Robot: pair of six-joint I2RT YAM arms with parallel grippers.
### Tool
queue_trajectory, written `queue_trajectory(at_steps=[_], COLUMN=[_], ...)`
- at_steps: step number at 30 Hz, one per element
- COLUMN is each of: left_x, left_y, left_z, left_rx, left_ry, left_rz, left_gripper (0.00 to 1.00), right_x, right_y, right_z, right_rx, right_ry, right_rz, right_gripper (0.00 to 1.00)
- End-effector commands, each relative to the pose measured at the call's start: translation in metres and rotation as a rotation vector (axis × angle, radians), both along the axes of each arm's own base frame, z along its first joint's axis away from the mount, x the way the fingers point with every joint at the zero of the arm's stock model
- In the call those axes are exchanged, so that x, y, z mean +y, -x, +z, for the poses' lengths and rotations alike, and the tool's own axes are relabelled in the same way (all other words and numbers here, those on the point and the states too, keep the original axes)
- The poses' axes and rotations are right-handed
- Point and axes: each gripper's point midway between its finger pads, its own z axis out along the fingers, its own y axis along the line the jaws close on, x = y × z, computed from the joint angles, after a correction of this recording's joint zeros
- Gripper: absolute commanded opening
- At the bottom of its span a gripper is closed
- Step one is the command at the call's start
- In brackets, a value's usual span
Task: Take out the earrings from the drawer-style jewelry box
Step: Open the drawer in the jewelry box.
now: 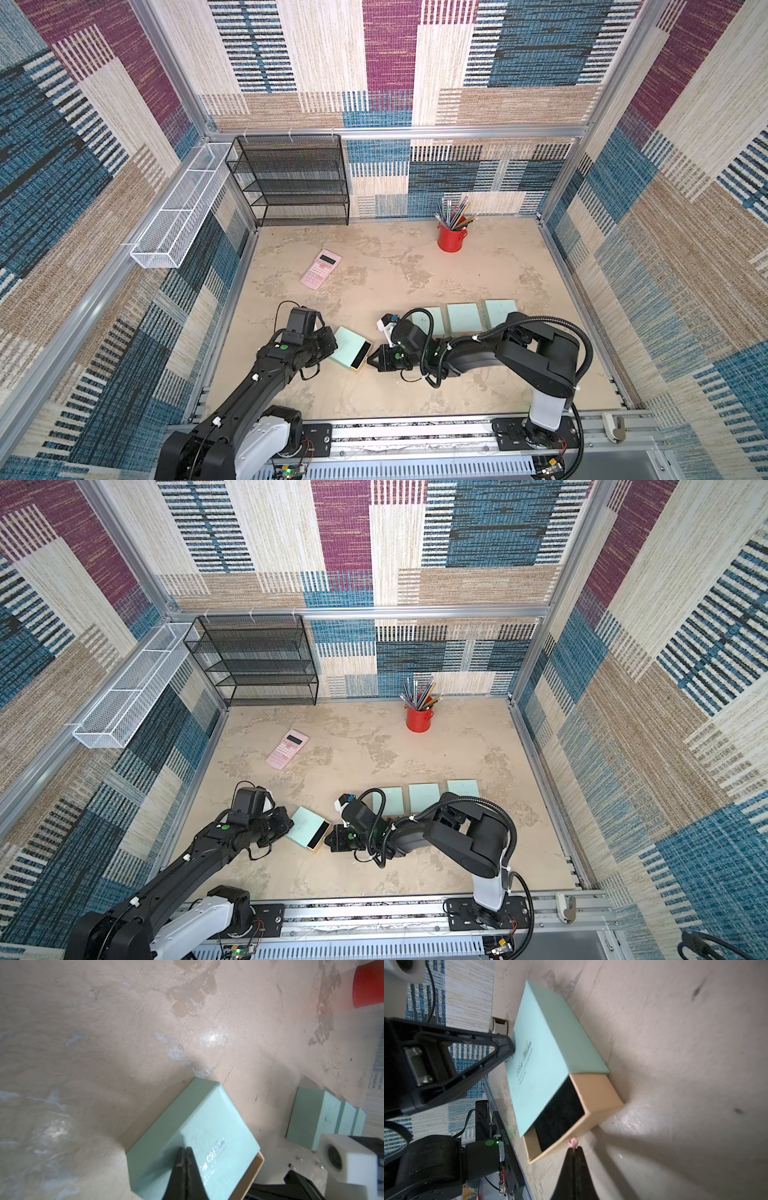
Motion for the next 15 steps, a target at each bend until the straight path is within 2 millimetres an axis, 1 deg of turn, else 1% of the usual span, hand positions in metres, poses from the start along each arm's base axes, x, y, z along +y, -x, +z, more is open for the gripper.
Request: queue_trajectory(at_steps=[1, 15], left_x=[0.007, 0.009], left_y=[0.009, 0.01], left_z=[-0.011, -0.013], left_rx=[0.042, 0.05], left_ry=[-0.05, -0.059], left_rz=[-0.008, -0.005], left_gripper=[0.0, 0.0], right_x=[-0.001, -0.013], right_y=[-0.001, 0.002], right_z=[0.004, 0.001], right_rx=[-0.001, 0.012], right_ry=[-0.01, 0.003], right_rz=[-0.015, -0.045], right_gripper=[0.0, 0.0])
